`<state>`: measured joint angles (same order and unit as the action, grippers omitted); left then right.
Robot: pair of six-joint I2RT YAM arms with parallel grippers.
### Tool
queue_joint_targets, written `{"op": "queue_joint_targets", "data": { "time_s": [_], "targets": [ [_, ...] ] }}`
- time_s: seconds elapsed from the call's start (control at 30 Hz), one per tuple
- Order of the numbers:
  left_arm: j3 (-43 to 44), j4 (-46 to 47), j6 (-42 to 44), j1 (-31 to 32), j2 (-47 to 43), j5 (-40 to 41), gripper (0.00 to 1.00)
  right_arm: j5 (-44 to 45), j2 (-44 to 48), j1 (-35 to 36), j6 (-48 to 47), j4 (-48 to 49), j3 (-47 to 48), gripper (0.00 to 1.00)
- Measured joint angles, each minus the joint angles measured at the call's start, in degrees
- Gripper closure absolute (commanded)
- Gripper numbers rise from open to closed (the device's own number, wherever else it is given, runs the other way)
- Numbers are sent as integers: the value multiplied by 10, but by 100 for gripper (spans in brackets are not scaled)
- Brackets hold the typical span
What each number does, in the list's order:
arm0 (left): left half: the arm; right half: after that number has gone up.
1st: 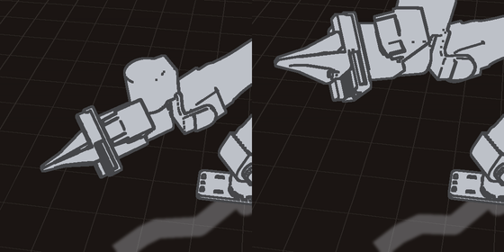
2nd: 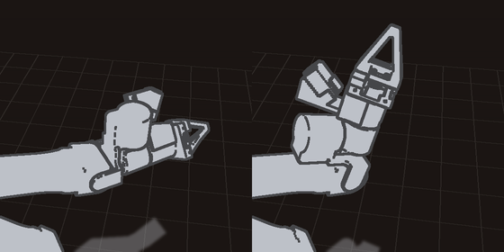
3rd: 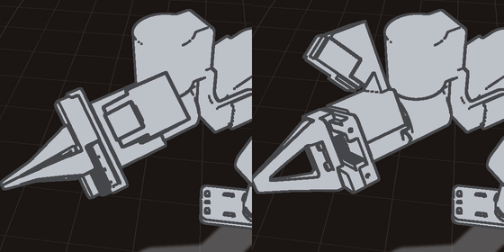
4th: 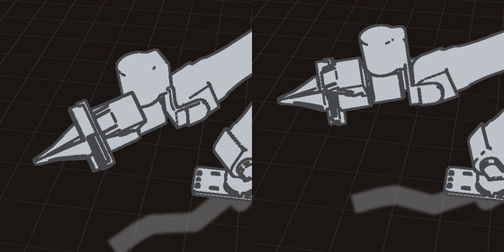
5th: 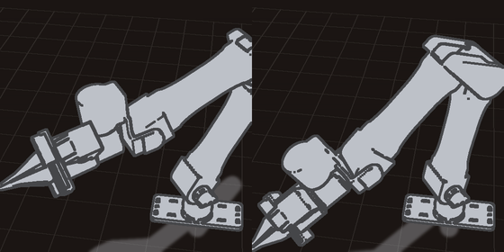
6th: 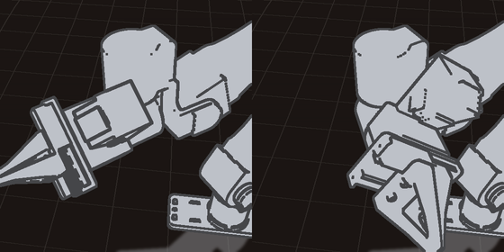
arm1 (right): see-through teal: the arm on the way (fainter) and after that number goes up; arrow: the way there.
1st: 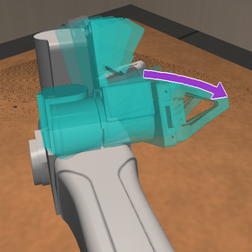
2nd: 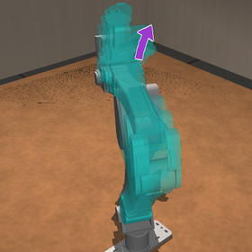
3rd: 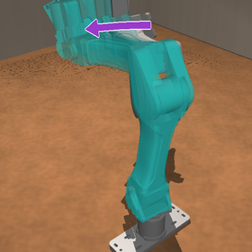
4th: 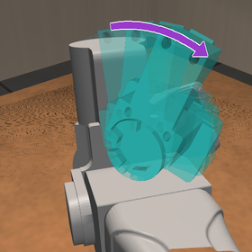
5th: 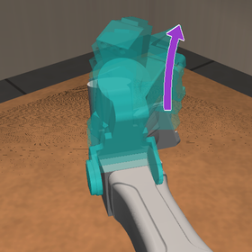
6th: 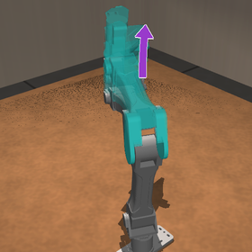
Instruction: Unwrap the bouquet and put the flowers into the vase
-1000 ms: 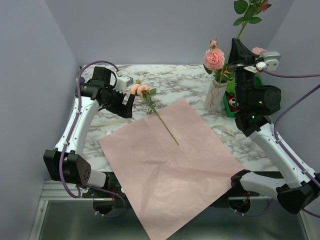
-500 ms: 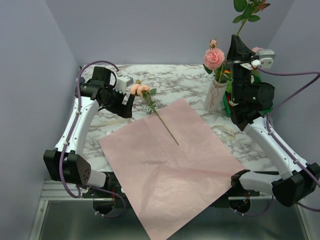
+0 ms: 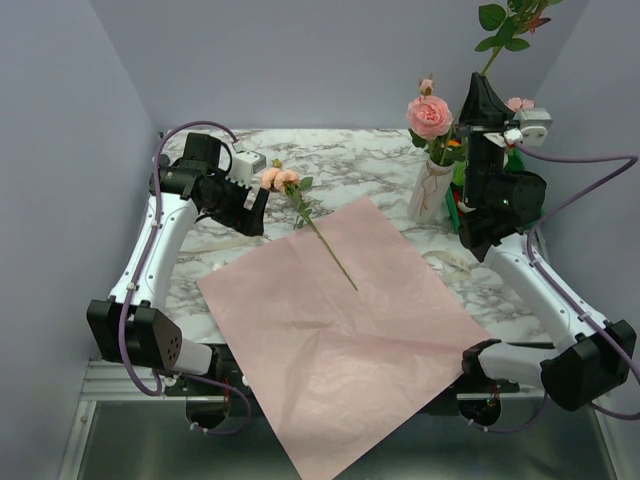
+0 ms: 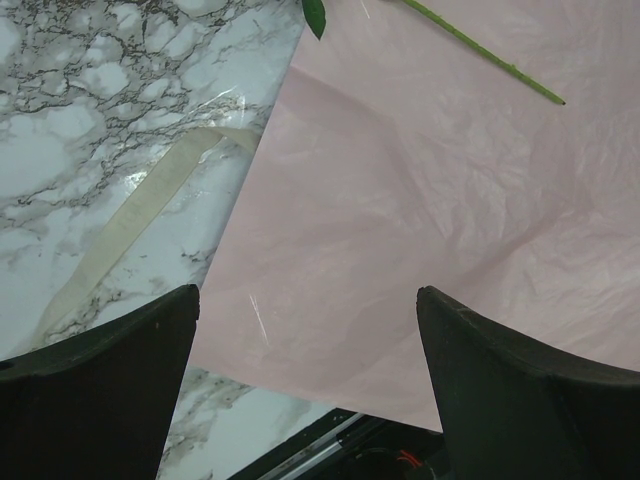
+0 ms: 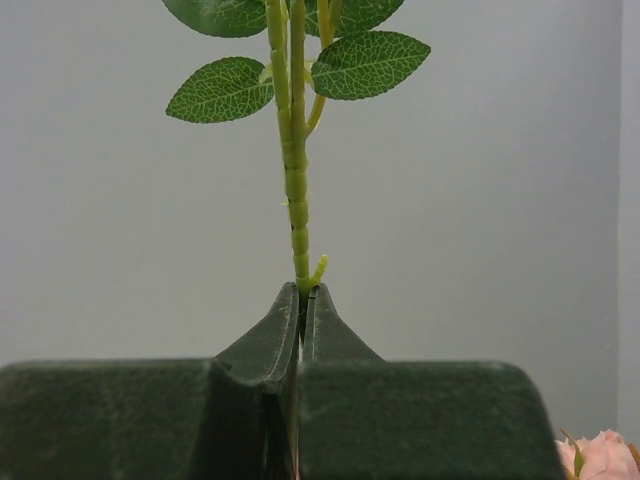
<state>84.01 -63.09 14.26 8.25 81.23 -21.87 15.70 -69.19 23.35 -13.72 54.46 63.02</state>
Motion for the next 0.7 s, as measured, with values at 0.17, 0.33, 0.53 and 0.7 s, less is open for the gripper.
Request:
{"op": "queue_joint_targets", "data": {
  "time_s": [0.17,0.33,0.53,0.7],
  "targets": [
    [0,0,7,0,0,-1,1,0,-16,-14,2,20,-14,99],
    [-1,0,12,0,0,-1,1,1,-28,-20,4,27,-35,99],
    [-6,0,15,0,-2,-1,1,11,-28,-21,13,27,-63,99],
    [-13,0,17,0,-2,-1,1,34,-28,-21,25,11,-81,83]
  ]
}}
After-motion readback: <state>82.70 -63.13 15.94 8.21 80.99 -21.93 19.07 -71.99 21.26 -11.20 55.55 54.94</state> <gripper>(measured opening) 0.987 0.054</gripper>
